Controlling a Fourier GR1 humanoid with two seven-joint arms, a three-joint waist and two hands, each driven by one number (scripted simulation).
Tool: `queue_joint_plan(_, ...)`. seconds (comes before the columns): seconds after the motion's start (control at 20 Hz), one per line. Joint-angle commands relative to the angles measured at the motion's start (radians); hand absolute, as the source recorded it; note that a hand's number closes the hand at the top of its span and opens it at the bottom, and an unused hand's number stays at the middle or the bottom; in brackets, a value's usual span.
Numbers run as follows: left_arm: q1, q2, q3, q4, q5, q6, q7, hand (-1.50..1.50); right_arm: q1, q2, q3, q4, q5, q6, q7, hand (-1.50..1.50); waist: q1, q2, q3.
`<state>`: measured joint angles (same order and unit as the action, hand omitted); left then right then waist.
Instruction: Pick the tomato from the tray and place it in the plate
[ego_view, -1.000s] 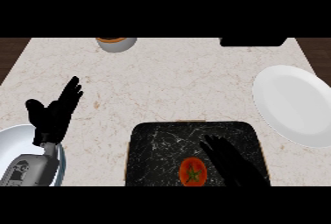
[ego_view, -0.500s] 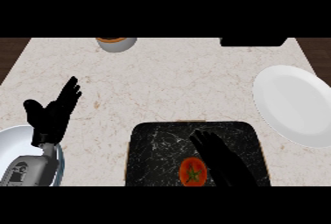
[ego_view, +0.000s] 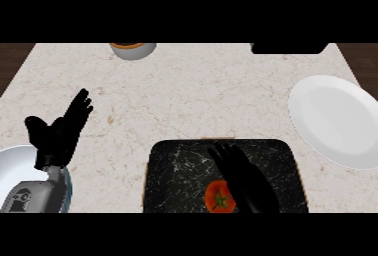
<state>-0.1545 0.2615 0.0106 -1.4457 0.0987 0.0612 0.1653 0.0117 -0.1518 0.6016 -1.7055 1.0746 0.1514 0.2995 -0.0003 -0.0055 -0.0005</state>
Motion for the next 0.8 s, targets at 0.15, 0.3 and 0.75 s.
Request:
queue_joint_plan(0.15,-0.053,-0.029,0.01,0.07,-0.03,0.015,0.004,0.0,-0.011,0.052,0.094,0.14,0.045,0.012,-0.049,1.5,-0.001,0.007,0.001)
queue_joint_plan(0.3,-0.04,-0.002,0.045,0.071,-0.022,-0.022,-0.002,0.0,-0.037,0.058,0.091,0.085,0.067,0.043,-0.053,1.5,0.0,0.005,0.0)
queue_joint_plan(0.75,0.034,-0.011,0.026,-0.005,-0.024,-0.049,-0.003,0.0,0.082,-0.147,0.018,0.055,-0.087,0.025,-0.357,1.5,0.004,0.005,0.002)
